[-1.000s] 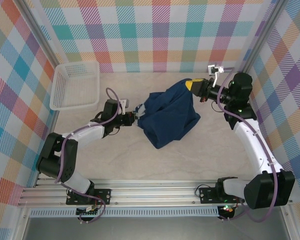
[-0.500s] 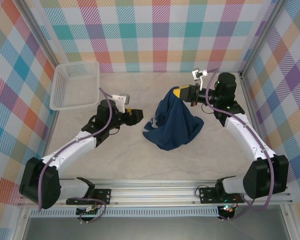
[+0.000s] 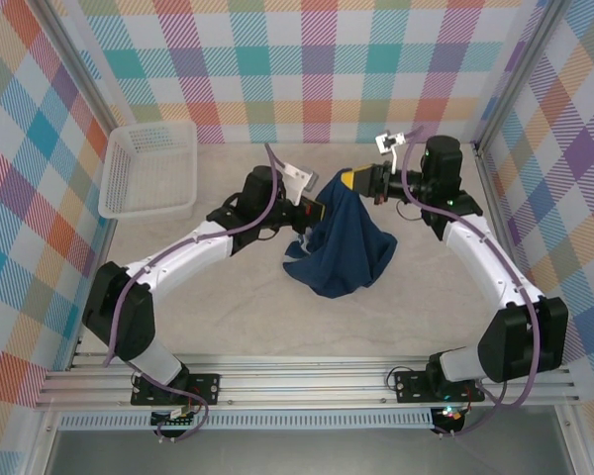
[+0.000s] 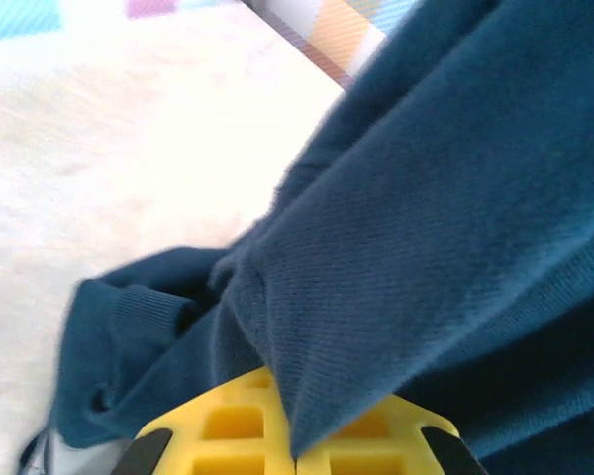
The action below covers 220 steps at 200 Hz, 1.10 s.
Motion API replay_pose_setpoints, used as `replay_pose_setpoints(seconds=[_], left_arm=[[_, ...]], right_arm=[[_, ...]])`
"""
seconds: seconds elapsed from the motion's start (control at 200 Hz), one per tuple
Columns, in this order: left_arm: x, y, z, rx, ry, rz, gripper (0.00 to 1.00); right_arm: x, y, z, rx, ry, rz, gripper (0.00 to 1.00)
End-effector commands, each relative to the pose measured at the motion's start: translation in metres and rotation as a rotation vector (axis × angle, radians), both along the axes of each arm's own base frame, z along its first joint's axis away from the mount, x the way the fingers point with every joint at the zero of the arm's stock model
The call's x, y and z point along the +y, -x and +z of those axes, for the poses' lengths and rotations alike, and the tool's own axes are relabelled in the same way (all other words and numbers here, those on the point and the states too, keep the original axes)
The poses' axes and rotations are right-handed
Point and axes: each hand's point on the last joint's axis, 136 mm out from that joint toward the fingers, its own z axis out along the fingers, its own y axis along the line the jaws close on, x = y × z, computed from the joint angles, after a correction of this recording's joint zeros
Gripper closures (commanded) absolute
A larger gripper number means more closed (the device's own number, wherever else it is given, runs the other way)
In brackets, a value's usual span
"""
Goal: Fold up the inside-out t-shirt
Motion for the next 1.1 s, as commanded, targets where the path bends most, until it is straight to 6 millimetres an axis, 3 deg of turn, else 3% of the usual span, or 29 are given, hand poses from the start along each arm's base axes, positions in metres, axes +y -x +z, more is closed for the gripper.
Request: replay_pose_setpoints(seconds=[0.0, 0.075, 0.135, 0.195, 0.225, 0.385, 0.45, 0.525, 0.61, 0.735, 0.865, 1.005, 1.095], left_arm=[[0.042, -0.023, 0.084, -0.192, 0.055, 0.199, 1.0], [0.053, -0.001, 0.118, -0.292, 0.125, 0.19, 1.0], [0.049, 0.024, 0.11, -0.294, 0.147, 0.12, 1.0], [0.039, 0.049, 0.074, -0.245, 0.12, 0.041, 1.0], [0.032, 0.063, 0.046, -0.204, 0.091, 0.0, 1.0], [0.008, 0.131, -0.09, 0.06, -0.005, -0.162, 0.9], [0.005, 0.156, -0.123, 0.14, -0.049, -0.212, 0.81], [0.009, 0.168, -0.134, 0.192, -0.059, -0.222, 0.7], [0.022, 0.166, -0.128, 0.172, -0.078, -0.168, 0.54], [0.055, 0.134, -0.118, 0.158, -0.104, 0.047, 0.46], [0.071, 0.094, -0.121, 0.287, -0.095, 0.206, 0.42], [0.064, 0.072, -0.141, 0.386, -0.208, 0.268, 0.4], [0.074, 0.058, -0.154, 0.42, -0.293, 0.347, 0.4]], right_arm=[[-0.007, -0.025, 0.044, -0.122, 0.017, -0.144, 1.0], [-0.004, -0.021, 0.058, -0.188, 0.028, -0.157, 1.0], [0.0, -0.013, 0.052, -0.205, 0.067, -0.154, 1.0], [0.001, -0.007, 0.026, -0.158, 0.123, -0.166, 1.0], [0.001, -0.003, 0.009, -0.114, 0.141, -0.172, 1.0], [-0.008, 0.034, -0.122, 0.261, 0.275, -0.236, 1.0], [-0.017, 0.055, -0.17, 0.412, 0.322, -0.267, 1.0], [-0.022, 0.077, -0.21, 0.54, 0.34, -0.28, 1.0], [-0.021, 0.097, -0.238, 0.631, 0.354, -0.277, 1.0], [-0.028, 0.109, -0.257, 0.674, 0.411, -0.305, 1.0], [-0.039, 0.109, -0.264, 0.68, 0.453, -0.362, 1.0], [-0.039, 0.102, -0.259, 0.649, 0.455, -0.376, 1.0], [-0.037, 0.1, -0.259, 0.644, 0.455, -0.366, 1.0]])
